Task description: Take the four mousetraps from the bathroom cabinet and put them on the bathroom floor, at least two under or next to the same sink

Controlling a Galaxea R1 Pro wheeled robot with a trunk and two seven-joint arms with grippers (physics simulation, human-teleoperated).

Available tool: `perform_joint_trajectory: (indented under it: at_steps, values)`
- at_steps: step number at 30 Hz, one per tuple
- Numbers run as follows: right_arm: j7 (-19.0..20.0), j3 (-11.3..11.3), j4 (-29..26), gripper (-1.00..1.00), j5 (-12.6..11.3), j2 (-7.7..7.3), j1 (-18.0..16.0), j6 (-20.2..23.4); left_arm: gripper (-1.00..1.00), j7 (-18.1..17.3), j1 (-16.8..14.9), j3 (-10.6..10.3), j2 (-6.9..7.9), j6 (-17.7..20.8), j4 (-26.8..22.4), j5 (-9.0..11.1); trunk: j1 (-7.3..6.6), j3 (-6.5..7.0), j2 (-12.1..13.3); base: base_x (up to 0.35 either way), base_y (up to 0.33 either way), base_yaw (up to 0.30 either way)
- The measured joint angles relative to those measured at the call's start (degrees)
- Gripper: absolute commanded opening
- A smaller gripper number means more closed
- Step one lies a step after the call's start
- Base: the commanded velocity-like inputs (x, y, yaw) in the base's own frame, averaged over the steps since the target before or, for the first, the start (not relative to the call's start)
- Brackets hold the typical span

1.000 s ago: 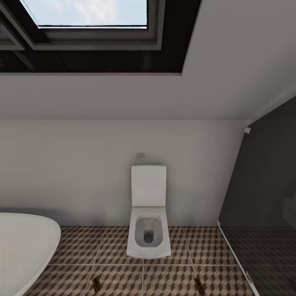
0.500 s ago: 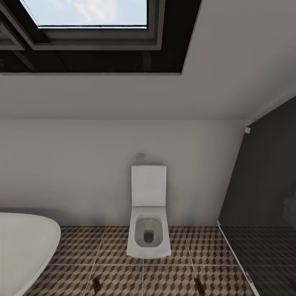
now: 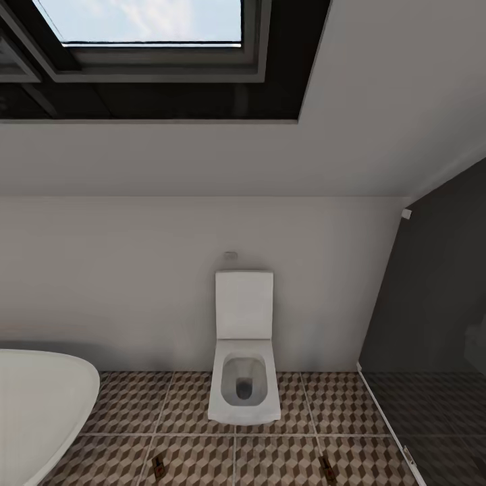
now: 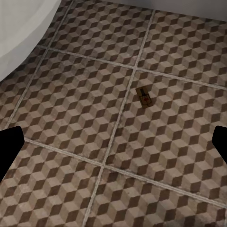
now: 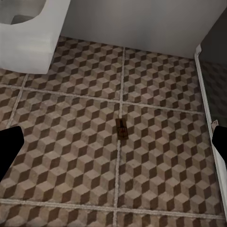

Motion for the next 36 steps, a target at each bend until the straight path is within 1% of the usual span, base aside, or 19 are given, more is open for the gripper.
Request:
perform_joint_trajectory:
  at_steps: [36]
  values:
    - [0.0, 0.0, 0.0, 1.0, 0.0, 0.01, 0.0, 0.0, 1.0, 0.0, 0.0, 0.0, -0.03, 0.0, 0.0, 0.0, 0.0, 0.0, 0.0, 0.0, 0.0, 0.0]
